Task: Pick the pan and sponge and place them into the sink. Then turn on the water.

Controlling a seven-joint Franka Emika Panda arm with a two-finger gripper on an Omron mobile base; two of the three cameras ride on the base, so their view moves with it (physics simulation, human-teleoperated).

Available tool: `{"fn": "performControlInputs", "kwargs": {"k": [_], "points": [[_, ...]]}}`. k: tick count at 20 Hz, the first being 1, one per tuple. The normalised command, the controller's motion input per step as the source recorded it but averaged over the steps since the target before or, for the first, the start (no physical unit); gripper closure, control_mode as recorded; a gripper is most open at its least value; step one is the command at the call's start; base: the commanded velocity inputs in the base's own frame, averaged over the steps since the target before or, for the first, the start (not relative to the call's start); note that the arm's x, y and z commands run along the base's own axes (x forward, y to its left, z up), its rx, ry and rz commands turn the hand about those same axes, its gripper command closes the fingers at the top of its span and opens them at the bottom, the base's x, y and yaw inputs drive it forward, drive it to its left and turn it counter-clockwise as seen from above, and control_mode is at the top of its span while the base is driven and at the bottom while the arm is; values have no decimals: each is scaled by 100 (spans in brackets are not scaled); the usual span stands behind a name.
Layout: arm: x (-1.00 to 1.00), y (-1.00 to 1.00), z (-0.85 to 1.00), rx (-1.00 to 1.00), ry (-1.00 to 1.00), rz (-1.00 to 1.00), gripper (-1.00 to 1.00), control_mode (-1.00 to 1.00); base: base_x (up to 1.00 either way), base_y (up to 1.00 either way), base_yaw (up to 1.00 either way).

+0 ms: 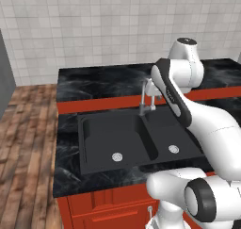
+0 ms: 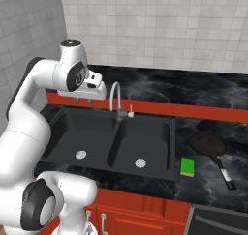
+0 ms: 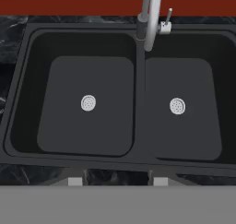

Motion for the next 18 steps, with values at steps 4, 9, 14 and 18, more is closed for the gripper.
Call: {"fn": "performControlInputs", "kwargs": {"k": [4,9,14,18], "points": [[0,-6,0,0,0,0,-100,-100,0,0,0],[0,-20,0,0,0,0,-100,-100,0,0,0],[0,-28,0,0,0,0,-100,-100,0,0,0],[0,-33,0,0,0,0,-100,-100,0,0,0]]}}
